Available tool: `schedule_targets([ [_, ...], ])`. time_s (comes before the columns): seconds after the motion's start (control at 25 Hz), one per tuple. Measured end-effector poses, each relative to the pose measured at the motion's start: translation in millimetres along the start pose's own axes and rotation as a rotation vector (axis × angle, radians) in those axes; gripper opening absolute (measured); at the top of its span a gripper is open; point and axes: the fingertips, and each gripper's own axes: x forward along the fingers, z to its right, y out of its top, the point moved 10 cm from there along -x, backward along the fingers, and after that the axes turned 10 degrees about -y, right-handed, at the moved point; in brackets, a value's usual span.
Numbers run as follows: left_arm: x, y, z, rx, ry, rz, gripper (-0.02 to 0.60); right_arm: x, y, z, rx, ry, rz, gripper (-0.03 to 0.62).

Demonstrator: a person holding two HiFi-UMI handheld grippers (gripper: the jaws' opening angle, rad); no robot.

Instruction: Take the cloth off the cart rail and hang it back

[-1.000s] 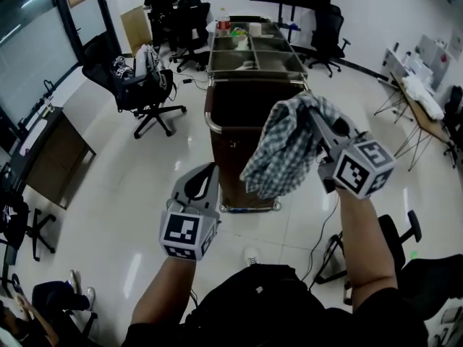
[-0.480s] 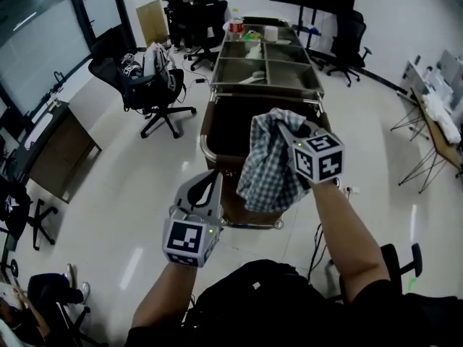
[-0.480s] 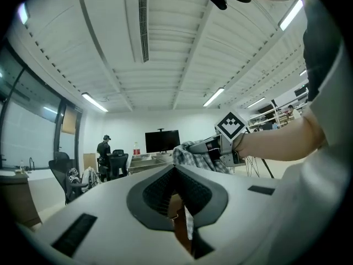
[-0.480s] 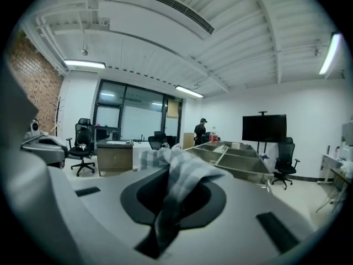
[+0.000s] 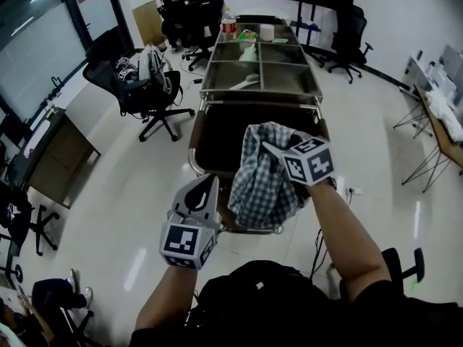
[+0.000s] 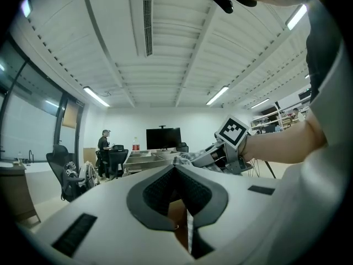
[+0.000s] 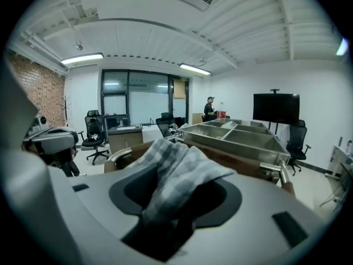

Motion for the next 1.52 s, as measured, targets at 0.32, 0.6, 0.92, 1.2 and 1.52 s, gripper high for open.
schedule_targets([
  [0.32, 1, -9, -8, -0.019, -0.017, 0.001, 0.000, -22, -22, 17, 0.008, 0.059, -0.075, 0.304],
  [0.6, -2, -6, -2, -0.026, -0.071, -0.010, 0.000, -53, -44, 34, 0.107, 0.093, -0.033, 0.304],
  [0.92, -4, -4, 7, -0.005, -0.129, -0.003, 0.000, -104, -59, 43, 0.241, -0.004, 0.087, 0.270],
  [1.2, -24, -2, 24, -0.003, -0.185, -0.012, 0.000, -144, -53, -9, 0.269, -0.003, 0.249, 0.125],
  [1.52, -83, -11, 59, -0.013, -0.229, 0.005, 0.000, -199, -82, -100, 0.363, -0.077, 0.377, 0.005],
])
